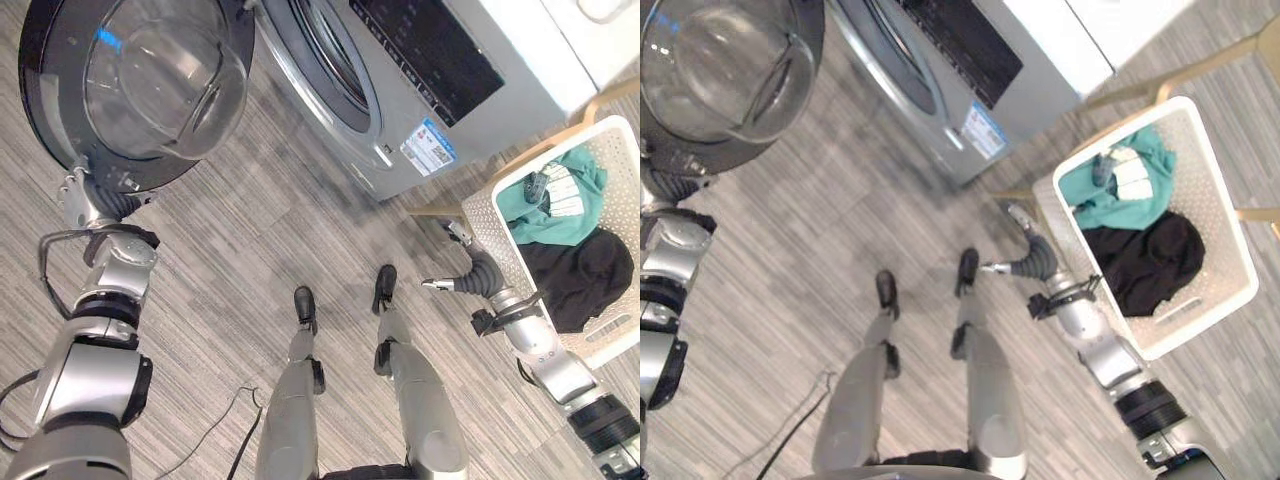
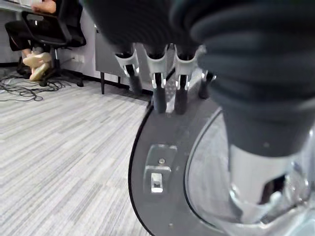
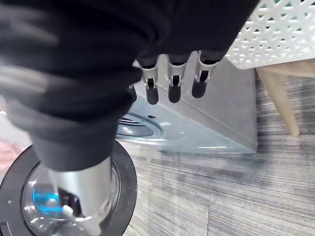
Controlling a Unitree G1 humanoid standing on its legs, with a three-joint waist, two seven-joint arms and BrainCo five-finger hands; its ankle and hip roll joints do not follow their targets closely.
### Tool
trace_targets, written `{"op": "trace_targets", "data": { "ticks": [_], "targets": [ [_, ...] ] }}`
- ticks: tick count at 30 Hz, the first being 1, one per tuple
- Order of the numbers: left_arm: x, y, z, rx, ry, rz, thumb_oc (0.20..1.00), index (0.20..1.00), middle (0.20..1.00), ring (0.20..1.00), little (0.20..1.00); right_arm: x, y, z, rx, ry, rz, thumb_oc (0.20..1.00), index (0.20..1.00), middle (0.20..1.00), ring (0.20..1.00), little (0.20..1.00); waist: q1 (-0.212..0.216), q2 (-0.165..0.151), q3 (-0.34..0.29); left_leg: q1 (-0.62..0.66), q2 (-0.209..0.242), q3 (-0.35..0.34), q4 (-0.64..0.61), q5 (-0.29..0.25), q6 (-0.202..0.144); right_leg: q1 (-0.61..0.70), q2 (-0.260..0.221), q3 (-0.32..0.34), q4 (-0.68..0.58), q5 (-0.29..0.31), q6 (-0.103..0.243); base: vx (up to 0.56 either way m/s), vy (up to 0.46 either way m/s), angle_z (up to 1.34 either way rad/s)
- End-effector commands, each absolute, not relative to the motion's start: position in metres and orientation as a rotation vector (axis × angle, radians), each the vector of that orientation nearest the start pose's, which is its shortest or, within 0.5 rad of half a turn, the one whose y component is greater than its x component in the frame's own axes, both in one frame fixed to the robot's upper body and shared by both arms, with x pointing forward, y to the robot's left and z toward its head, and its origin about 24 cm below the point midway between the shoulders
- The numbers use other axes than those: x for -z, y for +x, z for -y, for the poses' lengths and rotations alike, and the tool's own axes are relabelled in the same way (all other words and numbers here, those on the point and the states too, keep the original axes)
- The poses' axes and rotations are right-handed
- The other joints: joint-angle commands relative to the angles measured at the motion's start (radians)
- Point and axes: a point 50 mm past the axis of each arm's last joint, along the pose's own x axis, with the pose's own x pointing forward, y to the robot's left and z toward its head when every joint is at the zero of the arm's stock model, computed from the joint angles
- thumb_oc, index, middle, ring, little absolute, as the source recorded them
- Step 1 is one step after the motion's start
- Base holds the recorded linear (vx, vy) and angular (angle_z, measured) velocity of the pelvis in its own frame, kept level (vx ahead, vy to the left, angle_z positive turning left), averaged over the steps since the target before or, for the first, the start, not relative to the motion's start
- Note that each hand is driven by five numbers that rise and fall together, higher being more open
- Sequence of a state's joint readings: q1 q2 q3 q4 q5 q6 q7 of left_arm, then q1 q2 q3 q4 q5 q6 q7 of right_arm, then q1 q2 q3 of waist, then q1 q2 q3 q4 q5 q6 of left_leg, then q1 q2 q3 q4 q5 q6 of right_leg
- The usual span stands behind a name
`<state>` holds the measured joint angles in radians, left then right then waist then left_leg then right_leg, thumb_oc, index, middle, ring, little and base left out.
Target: Grab the laundry basket,head to the washer,open it,put in the laundry and shut it.
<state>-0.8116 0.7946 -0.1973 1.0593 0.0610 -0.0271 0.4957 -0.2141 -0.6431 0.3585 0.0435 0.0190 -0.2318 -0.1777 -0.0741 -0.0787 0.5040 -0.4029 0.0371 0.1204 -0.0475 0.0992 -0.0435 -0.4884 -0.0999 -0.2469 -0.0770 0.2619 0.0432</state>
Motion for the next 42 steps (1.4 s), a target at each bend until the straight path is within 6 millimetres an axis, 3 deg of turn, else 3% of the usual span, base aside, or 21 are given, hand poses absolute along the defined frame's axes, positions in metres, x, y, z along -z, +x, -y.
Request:
{"op": "trace_targets", "data": {
  "ticks": [1, 3, 4, 6, 7, 8, 11, 12, 13, 14, 15, 19, 21, 24, 26, 27, 30, 31, 32, 35, 42],
  "targets": [
    [-0.158, 0.327, -0.376, -0.859, 0.857, 0.012, 1.000, 1.000, 1.000, 1.000, 1.000, -0.113, 0.271, 0.175, -0.171, -0.495, 0.426, 1.000, 1.000, 1.000, 1.000, 1.000, 0.021, -0.023, -0.031, 0.013, -0.046, 0.014, 0.143, -0.158, 0.012, 0.042, -0.066, 0.025, 0.137, -0.162, 0.135, 0.04, 0.019, -0.07],
    [-0.119, 0.323, -0.349, -0.747, 0.755, 0.018, 1.000, 1.000, 1.000, 1.000, 1.000, -0.111, 0.270, 0.174, -0.160, -0.486, 0.420, 1.000, 1.000, 1.000, 1.000, 1.000, 0.028, -0.016, -0.047, 0.028, -0.056, 0.036, 0.148, -0.145, 0.019, 0.050, -0.075, 0.024, 0.136, -0.145, 0.123, -0.05, 0.009, -0.10],
    [-0.118, 0.323, -0.349, -0.747, 0.754, 0.015, 1.000, 1.000, 1.000, 1.000, 1.000, -0.111, 0.270, 0.174, -0.162, -0.487, 0.418, 1.000, 1.000, 1.000, 1.000, 1.000, 0.027, -0.016, -0.048, 0.029, -0.056, 0.036, 0.147, -0.146, 0.019, 0.051, -0.075, 0.025, 0.135, -0.145, 0.123, -0.02, 0.009, -0.15],
    [-0.063, 0.307, -0.300, -0.574, 0.614, -0.021, 1.000, 1.000, 1.000, 1.000, 1.000, -0.106, 0.270, 0.177, -0.137, -0.491, 0.381, 1.000, 1.000, 1.000, 1.000, 1.000, 0.033, -0.003, -0.092, 0.097, -0.053, 0.068, 0.144, -0.174, 0.024, 0.092, -0.066, 0.046, 0.137, -0.160, 0.119, 0.11, 0.037, -0.21],
    [-0.051, 0.300, -0.291, -0.528, 0.599, -0.040, 1.000, 1.000, 1.000, 1.000, 1.000, -0.104, 0.270, 0.179, -0.129, -0.501, 0.367, 1.000, 1.000, 1.000, 1.000, 1.000, 0.035, 0.002, -0.102, 0.120, -0.052, 0.078, 0.139, -0.180, 0.026, 0.104, -0.062, 0.053, 0.140, -0.164, 0.118, 0.18, 0.084, -0.64],
    [-0.019, 0.284, -0.271, -0.408, 0.547, -0.127, 1.000, 1.000, 1.000, 1.000, 1.000, -0.103, 0.270, 0.185, -0.109, -0.504, 0.346, 1.000, 1.000, 1.000, 1.000, 1.000, 0.030, 0.011, -0.132, 0.188, -0.041, 0.121, 0.133, -0.197, 0.031, 0.133, -0.050, 0.064, 0.159, -0.178, 0.117, 0.12, 0.065, -0.79],
    [-0.003, 0.271, -0.263, -0.351, 0.491, -0.176, 1.000, 1.000, 1.000, 1.000, 1.000, -0.103, 0.269, 0.187, -0.106, -0.515, 0.339, 1.000, 1.000, 1.000, 1.000, 1.000, 0.033, 0.018, -0.144, 0.243, -0.030, 0.160, 0.127, -0.208, 0.034, 0.155, -0.043, 0.053, 0.178, -0.189, 0.116, 0.11, 0.038, -0.81],
    [0.018, 0.252, -0.262, -0.333, 0.442, -0.265, 1.000, 1.000, 1.000, 1.000, 1.000, -0.103, 0.270, 0.186, -0.106, -0.528, 0.339, 1.000, 1.000, 1.000, 1.000, 1.000, 0.049, 0.033, -0.165, 0.310, -0.008, 0.205, 0.117, -0.241, 0.024, 0.178, -0.049, -0.031, 0.208, -0.209, 0.130, 0.16, 0.038, -1.04],
    [0.019, 0.252, -0.262, -0.332, 0.441, -0.267, 1.000, 1.000, 1.000, 1.000, 1.000, -0.102, 0.269, 0.186, -0.106, -0.529, 0.338, 1.000, 1.000, 1.000, 1.000, 1.000, 0.049, 0.034, -0.164, 0.314, -0.007, 0.206, 0.117, -0.243, 0.024, 0.181, -0.048, -0.031, 0.210, -0.210, 0.130, 0.18, -0.102, -1.41],
    [0.041, 0.236, -0.261, -0.304, 0.417, -0.371, 1.000, 1.000, 1.000, 1.000, 1.000, -0.098, 0.270, 0.189, -0.095, -0.573, 0.324, 1.000, 1.000, 1.000, 1.000, 1.000, 0.053, 0.037, -0.187, 0.360, 0.010, 0.250, 0.113, -0.244, 0.016, 0.197, -0.069, -0.135, 0.229, -0.216, 0.129, 0.05, -0.125, -1.42],
    [0.041, 0.235, -0.261, -0.303, 0.417, -0.371, 1.000, 1.000, 1.000, 1.000, 1.000, -0.098, 0.269, 0.189, -0.095, -0.574, 0.323, 1.000, 1.000, 1.000, 1.000, 1.000, 0.053, 0.038, -0.187, 0.362, 0.010, 0.250, 0.112, -0.243, 0.015, 0.199, -0.069, -0.136, 0.229, -0.217, 0.129, 0.09, -0.165, -0.94],
    [0.089, 0.196, -0.250, -0.204, 0.386, -0.609, 1.000, 1.000, 1.000, 1.000, 1.000, -0.077, 0.257, 0.215, -0.051, -0.782, 0.217, 1.000, 1.000, 1.000, 1.000, 1.000, 0.008, 0.063, -0.263, 0.411, 0.038, 0.279, 0.153, -0.231, -0.017, 0.283, -0.032, -0.089, 0.160, -0.258, 0.098, 0.15, -0.166, -0.38],
    [0.095, 0.190, -0.247, -0.179, 0.388, -0.643, 1.000, 1.000, 1.000, 1.000, 1.000, -0.074, 0.254, 0.219, -0.051, -0.827, 0.197, 1.000, 1.000, 1.000, 1.000, 1.000, 0.001, 0.068, -0.275, 0.415, 0.054, 0.289, 0.186, -0.215, -0.032, 0.305, -0.020, -0.080, 0.141, -0.263, 0.091, 0.13, -0.162, -0.38],
    [0.108, 0.174, -0.239, -0.150, 0.342, -0.710, 1.000, 1.000, 1.000, 1.000, 1.000, -0.072, 0.254, 0.223, -0.077, -0.902, 0.179, 1.000, 1.000, 1.000, 1.000, 1.000, -0.002, 0.078, -0.280, 0.401, 0.099, 0.277, 0.351, -0.174, -0.059, 0.362, 0.016, -0.043, 0.106, -0.282, 0.055, 0.14, -0.172, -0.25],
    [0.115, 0.166, -0.231, -0.108, 0.325, -0.744, 1.000, 1.000, 1.000, 1.000, 1.000, -0.068, 0.258, 0.221, -0.127, -0.964, 0.157, 1.000, 1.000, 1.000, 1.000, 1.000, 0.012, 0.073, -0.273, 0.345, 0.113, 0.201, 0.439, -0.141, -0.067, 0.398, 0.031, 0.002, 0.086, -0.304, 0.037, 0.10, -0.084, -0.76],
    [0.115, 0.166, -0.231, -0.108, 0.325, -0.744, 1.000, 1.000, 1.000, 1.000, 1.000, -0.068, 0.259, 0.221, -0.127, -0.964, 0.158, 1.000, 1.000, 1.000, 1.000, 1.000, 0.011, 0.073, -0.273, 0.343, 0.114, 0.200, 0.442, -0.142, -0.067, 0.398, 0.031, 0.001, 0.086, -0.305, 0.037, -0.02, -0.027, -0.96],
    [0.122, 0.159, -0.225, -0.080, 0.321, -0.777, 1.000, 1.000, 1.000, 1.000, 1.000, -0.067, 0.264, 0.216, -0.161, -0.988, 0.159, 1.000, 1.000, 1.000, 1.000, 1.000, 0.031, 0.049, -0.268, 0.257, 0.074, 0.133, 0.380, -0.168, -0.030, 0.404, 0.014, 0.041, 0.080, -0.294, 0.041, 0.05, 0.037, -0.63],
    [0.124, 0.156, -0.223, -0.076, 0.313, -0.790, 1.000, 1.000, 1.000, 1.000, 1.000, -0.066, 0.271, 0.211, -0.182, -1.004, 0.166, 1.000, 1.000, 1.000, 1.000, 1.000, 0.057, 0.049, -0.262, 0.207, 0.051, 0.069, 0.299, -0.144, -0.031, 0.416, 0.022, 0.076, 0.080, -0.299, 0.045, 0.13, 0.074, -0.49],
    [0.124, 0.156, -0.223, -0.077, 0.313, -0.790, 1.000, 1.000, 1.000, 1.000, 1.000, -0.066, 0.271, 0.211, -0.183, -1.004, 0.167, 1.000, 1.000, 1.000, 1.000, 1.000, 0.057, 0.048, -0.261, 0.210, 0.050, 0.070, 0.296, -0.142, -0.031, 0.417, 0.021, 0.076, 0.080, -0.299, 0.045, 0.11, 0.083, -0.66],
    [0.126, 0.157, -0.222, -0.066, 0.321, -0.802, 1.000, 1.000, 1.000, 1.000, 1.000, -0.068, 0.282, 0.205, -0.204, -1.026, 0.180, 1.000, 1.000, 1.000, 1.000, 1.000, 0.089, 0.062, -0.249, 0.171, 0.031, -0.006, 0.179, -0.057, -0.052, 0.422, 0.048, 0.121, 0.089, -0.310, 0.045, 0.08, 0.062, -0.78],
    [0.129, 0.151, -0.234, -0.080, 0.357, -0.844, 1.000, 1.000, 1.000, 1.000, 1.000, -0.069, 0.302, 0.193, -0.267, -1.144, 0.187, 1.000, 1.000, 1.000, 1.000, 1.000, 0.106, 0.078, -0.245, 0.223, 0.013, 0.009, 0.149, -0.091, -0.021, 0.405, 0.041, 0.188, 0.135, -0.325, 0.057, 0.09, 0.154, -0.51]
  ]
}}
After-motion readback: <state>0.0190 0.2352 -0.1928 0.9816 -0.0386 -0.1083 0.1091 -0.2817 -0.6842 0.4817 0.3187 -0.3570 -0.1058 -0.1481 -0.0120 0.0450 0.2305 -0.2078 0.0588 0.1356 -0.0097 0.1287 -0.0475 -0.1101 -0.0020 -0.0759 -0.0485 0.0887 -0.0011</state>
